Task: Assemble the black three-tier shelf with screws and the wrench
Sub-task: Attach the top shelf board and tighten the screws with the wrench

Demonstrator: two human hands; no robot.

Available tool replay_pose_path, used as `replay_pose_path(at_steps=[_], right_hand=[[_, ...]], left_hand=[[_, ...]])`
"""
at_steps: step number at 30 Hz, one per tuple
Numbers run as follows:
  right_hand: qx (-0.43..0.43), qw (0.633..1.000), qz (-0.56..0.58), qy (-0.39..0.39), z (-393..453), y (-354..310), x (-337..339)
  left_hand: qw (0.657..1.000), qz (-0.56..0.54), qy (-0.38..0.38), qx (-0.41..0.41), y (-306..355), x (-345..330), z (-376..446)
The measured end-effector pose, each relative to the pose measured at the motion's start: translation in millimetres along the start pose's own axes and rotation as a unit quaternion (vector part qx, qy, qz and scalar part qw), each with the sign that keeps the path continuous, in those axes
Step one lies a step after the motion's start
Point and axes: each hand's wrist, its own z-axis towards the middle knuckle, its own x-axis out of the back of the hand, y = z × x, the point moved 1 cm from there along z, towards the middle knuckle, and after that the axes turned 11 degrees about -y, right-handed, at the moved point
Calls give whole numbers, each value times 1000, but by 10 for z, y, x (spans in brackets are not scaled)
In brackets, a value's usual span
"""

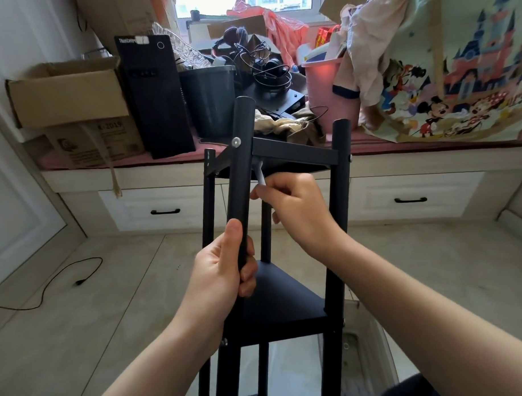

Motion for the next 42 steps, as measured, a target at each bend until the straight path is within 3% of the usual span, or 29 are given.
replay_pose_path(at_steps=[13,26,42], right_hand=[[57,998,7,19,27,-78,25],[35,998,-33,36,47,-46,21],[153,964,-133,172,303,150,-288]], left_hand=[[1000,9,-10,-6,-3,-32,-4],[1000,10,-21,-9,-11,-63,-12],[1000,9,-21,-2,-4,7,-21]])
